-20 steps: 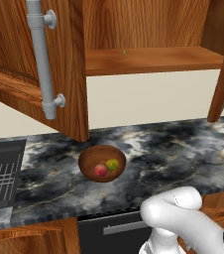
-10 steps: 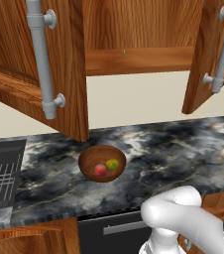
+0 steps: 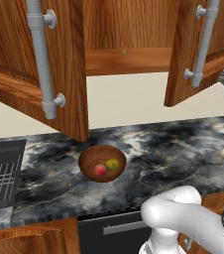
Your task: Open the cabinet. Pick the peach and orange from the cabinet and place them into the bowl. Then close the cabinet.
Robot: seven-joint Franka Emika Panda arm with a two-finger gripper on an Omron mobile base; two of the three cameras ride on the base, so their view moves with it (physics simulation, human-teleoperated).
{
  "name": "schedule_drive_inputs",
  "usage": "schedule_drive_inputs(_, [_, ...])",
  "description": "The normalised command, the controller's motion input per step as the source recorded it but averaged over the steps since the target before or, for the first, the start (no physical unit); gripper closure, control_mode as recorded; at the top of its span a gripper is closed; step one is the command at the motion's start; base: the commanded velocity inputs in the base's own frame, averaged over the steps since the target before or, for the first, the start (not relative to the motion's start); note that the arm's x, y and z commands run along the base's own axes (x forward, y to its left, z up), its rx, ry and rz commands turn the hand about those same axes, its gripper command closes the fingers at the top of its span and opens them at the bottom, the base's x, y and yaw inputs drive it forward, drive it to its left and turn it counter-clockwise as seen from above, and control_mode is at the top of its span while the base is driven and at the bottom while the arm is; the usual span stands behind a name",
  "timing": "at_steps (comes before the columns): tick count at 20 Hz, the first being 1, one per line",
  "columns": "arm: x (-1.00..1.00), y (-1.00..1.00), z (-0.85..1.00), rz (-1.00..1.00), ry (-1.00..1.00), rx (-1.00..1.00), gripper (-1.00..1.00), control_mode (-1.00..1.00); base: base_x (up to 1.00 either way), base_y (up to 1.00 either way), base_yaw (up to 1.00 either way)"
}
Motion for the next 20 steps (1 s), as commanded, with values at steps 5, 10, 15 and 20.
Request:
schedule_drive_inputs(5, [0.5,0.0,0.0,-0.13,0.0,0.0,-1.0,-1.0,0.0,0.0,0.0])
schedule_drive_inputs(10, [0.53,0.0,0.0,-0.15,0.03,0.0,-1.0,-1.0,0.0,0.0,0.0])
schedule_drive_inputs(15, [0.62,0.0,0.0,-0.15,0.05,0.0,-1.0,-1.0,0.0,0.0,0.0])
schedule_drive_inputs(20, [0.6,0.0,0.0,-0.16,0.05,0.0,-1.0,-1.0,0.0,0.0,0.0])
